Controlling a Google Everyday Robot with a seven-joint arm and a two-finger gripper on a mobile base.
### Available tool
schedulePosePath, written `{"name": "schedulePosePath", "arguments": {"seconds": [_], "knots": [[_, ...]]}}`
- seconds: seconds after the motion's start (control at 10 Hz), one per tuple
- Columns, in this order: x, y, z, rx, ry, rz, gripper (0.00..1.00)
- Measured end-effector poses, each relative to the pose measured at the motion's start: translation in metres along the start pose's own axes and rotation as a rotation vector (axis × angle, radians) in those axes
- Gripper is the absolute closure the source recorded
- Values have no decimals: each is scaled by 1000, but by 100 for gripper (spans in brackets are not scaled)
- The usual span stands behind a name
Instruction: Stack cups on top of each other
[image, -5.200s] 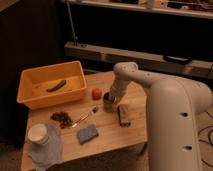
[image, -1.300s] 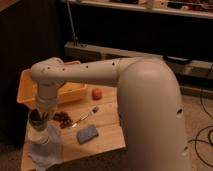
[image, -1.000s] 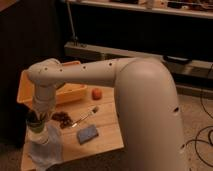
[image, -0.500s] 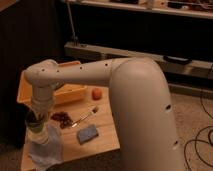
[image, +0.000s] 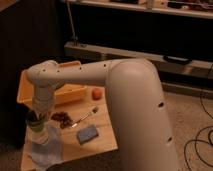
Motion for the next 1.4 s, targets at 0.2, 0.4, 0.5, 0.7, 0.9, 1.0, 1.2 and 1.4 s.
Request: {"name": "schedulePosePath", "arguments": {"seconds": [0.2, 0.4, 0.5, 0.7, 0.9, 1.0, 1.2, 1.4], "knots": [[1, 3, 1, -3, 4, -4, 20], [2, 5, 2, -2, 12, -10, 20], [2, 5, 2, -3, 15, -13, 20], [4, 5, 3, -5, 23, -14, 20], [5, 3, 2, -3, 28, -12, 20], [5, 4, 2, -4, 28, -13, 20], [5, 4, 2, -4, 28, -13, 20], [5, 3, 3, -4, 29, -12, 20]]}}
